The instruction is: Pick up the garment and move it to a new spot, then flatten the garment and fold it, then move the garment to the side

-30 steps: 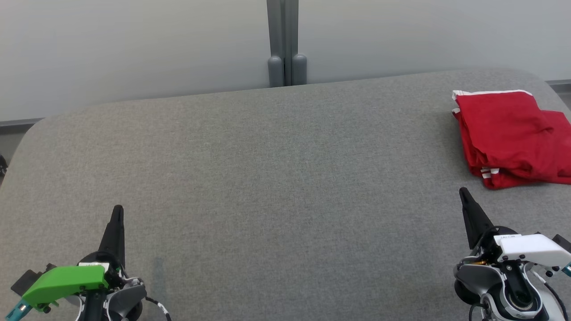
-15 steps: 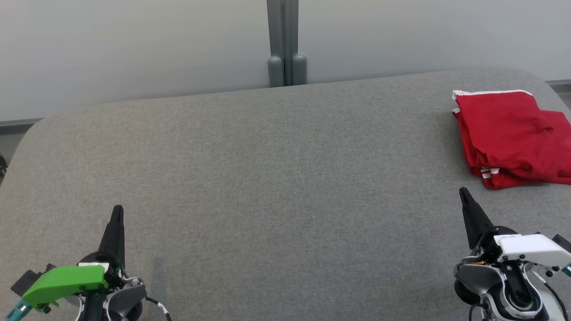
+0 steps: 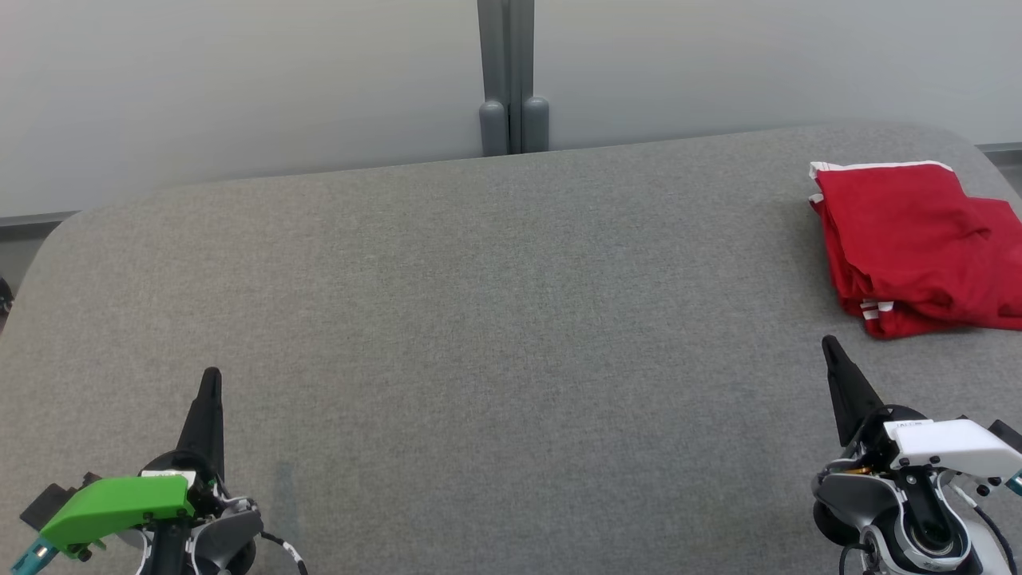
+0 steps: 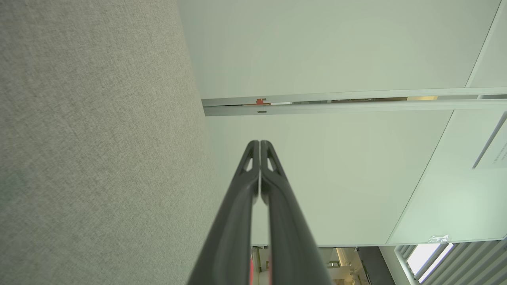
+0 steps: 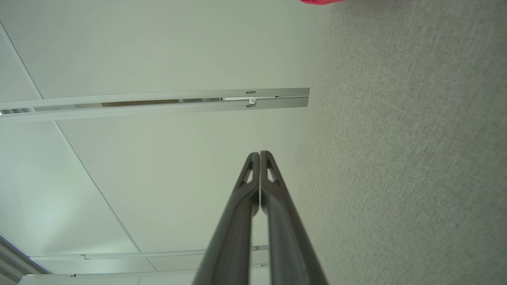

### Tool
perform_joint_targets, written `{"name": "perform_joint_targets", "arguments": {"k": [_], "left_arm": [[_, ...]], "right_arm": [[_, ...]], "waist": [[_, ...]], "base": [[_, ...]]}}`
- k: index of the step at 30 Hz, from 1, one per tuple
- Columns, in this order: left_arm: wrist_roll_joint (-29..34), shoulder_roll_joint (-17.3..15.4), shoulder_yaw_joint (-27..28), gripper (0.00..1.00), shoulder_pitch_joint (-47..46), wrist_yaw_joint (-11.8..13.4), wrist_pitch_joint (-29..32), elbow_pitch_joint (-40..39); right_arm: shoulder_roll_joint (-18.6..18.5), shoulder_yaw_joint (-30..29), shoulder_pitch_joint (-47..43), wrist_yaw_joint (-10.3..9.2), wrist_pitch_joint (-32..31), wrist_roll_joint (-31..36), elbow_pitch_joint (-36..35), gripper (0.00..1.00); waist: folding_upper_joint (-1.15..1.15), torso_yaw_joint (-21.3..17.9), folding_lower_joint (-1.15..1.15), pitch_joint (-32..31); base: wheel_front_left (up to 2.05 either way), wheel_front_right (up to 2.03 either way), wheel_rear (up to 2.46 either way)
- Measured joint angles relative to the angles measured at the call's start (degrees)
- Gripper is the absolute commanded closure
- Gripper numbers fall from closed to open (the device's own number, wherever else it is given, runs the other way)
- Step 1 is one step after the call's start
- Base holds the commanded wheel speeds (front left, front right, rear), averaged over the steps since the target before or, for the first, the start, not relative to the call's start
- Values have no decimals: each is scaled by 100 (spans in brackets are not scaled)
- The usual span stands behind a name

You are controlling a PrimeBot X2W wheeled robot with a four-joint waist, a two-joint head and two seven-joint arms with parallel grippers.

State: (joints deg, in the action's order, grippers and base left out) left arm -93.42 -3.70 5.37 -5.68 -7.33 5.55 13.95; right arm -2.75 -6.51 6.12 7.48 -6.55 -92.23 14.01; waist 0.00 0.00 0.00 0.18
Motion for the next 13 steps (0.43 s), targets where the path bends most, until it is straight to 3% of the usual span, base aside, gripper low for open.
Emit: {"name": "perform_joint_targets", "arguments": {"k": [13], "left_arm": [[11,14,14,100,-1,0,26,1]], "right_arm": [[0,0,0,0,0,0,0,100]], "waist": [[0,0,0,0]], "base": [[0,0,0]]}}
